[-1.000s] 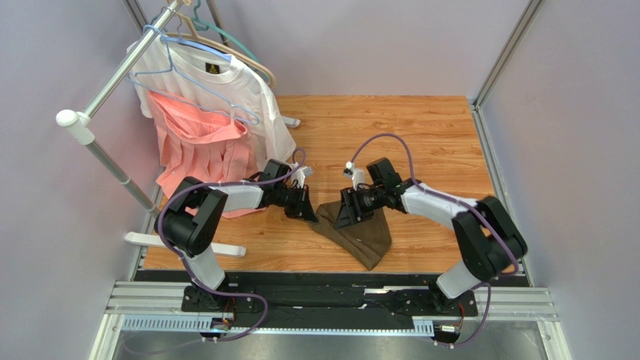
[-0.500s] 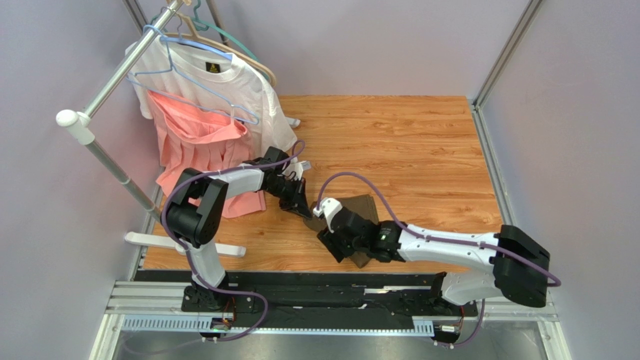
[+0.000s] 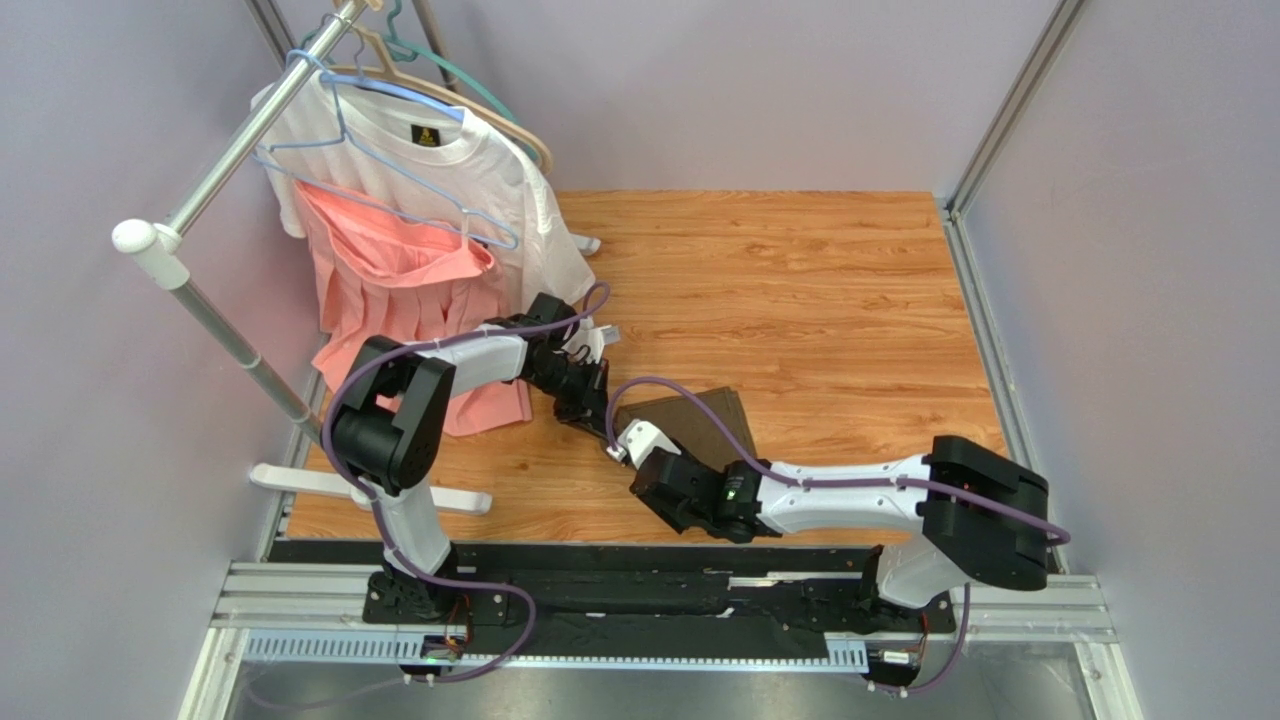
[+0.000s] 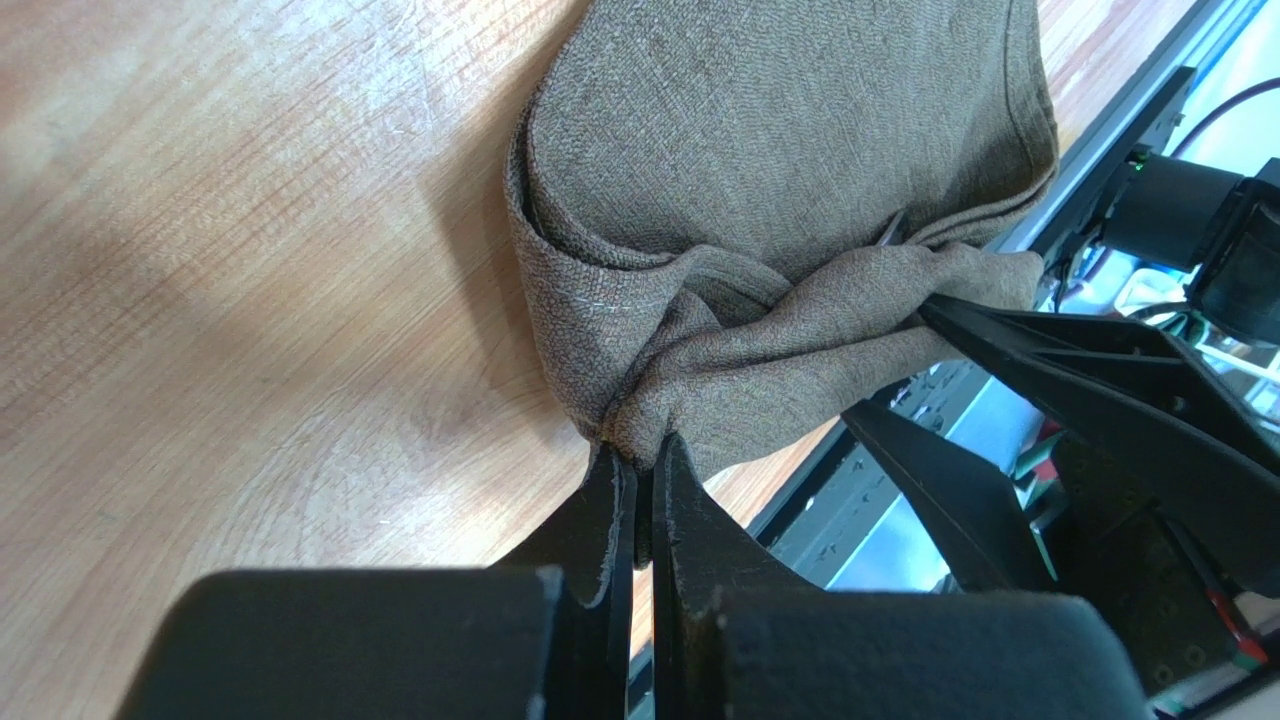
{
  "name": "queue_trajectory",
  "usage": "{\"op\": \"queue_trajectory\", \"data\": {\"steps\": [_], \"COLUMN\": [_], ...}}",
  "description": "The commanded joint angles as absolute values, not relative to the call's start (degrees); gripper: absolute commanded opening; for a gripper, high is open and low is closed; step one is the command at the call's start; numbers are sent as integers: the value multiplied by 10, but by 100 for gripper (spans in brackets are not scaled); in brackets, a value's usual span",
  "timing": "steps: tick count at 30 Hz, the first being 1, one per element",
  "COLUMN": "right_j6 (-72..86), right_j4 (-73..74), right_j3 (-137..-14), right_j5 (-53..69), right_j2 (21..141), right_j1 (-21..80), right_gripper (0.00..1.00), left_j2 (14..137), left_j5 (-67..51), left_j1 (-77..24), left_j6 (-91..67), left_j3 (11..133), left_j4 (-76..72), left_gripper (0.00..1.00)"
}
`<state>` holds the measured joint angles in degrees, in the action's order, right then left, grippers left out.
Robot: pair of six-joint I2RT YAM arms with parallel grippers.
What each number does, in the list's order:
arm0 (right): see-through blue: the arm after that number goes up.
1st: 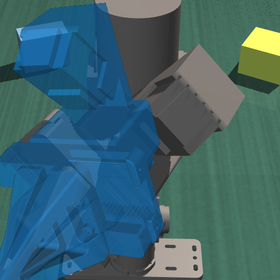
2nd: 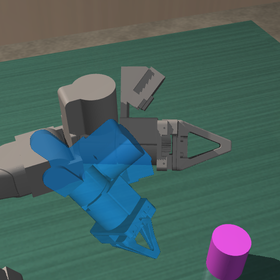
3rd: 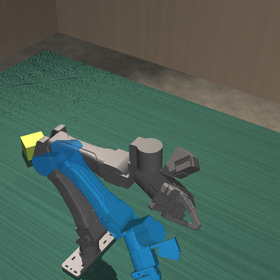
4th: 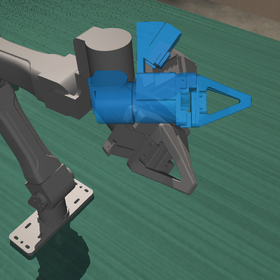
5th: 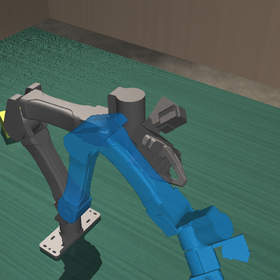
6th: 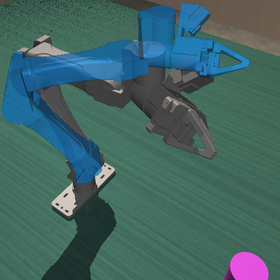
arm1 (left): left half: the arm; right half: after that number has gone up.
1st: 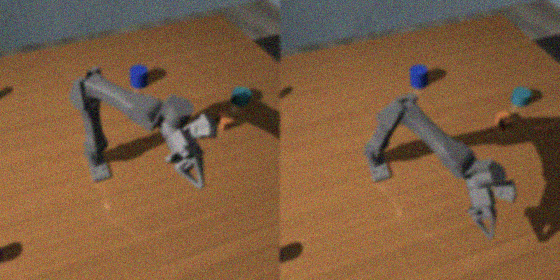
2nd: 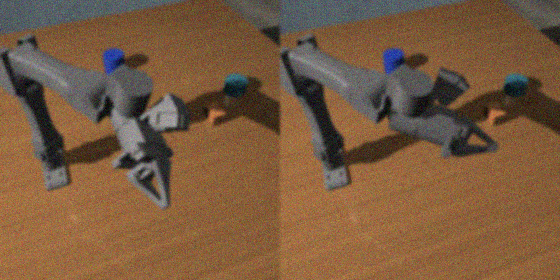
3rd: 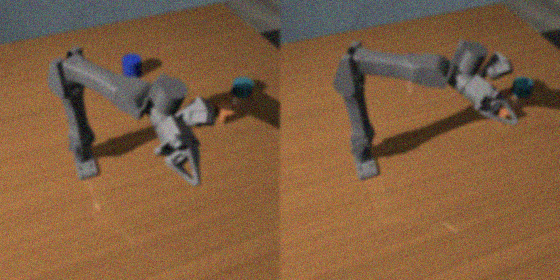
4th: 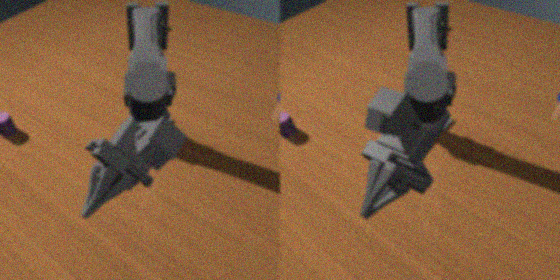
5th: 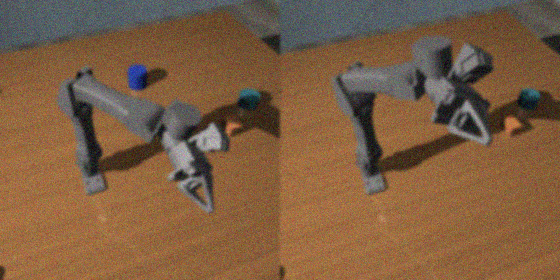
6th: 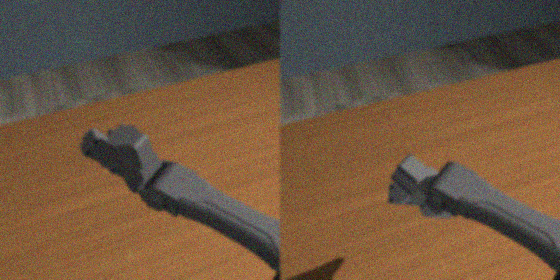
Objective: Fold the napkin, place the utensils inside, and roll it up
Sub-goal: Roll the napkin with the utensil
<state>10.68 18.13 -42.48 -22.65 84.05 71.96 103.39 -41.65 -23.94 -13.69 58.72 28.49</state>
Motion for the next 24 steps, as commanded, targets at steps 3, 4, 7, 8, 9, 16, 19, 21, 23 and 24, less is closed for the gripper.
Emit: {"op": "queue_trajectory", "data": {"steps": [3,4,7,8,9,16,19,21,23,24], "right_j6": [133,137,148,152,154,163,164,165,163,163], "right_j4": [155,154,141,136,128,105,100,98,98,96], "right_j3": [-425,-422,-407,-402,-395,-377,-377,-378,-381,-381], "right_j5": [-171,-157,-88,-68,-24,170,242,292,333,346], "right_j2": [882,882,871,867,862,850,848,849,852,853], "right_j1": [694,688,660,651,635,556,521,492,468,461], "right_gripper": [31,26,5,0,0,0,0,0,0,0], "left_j2": [1013,1010,992,980,973,899,866,840,815,807], "left_j5": [-409,-409,-408,-407,-402,-367,-355,-355,-355,-355], "left_j1": [-236,-236,-236,-236,-236,-233,-232,-232,-232,-232], "left_j6": [-122,-124,-136,-141,-147,-172,-180,-189,-197,-205], "left_j3": [596,595,579,574,569,511,484,466,440,432], "left_j4": [304,302,287,273,265,214,190,168,135,126], "left_gripper": [0,0,0,9,16,61,65,66,68,68]}}
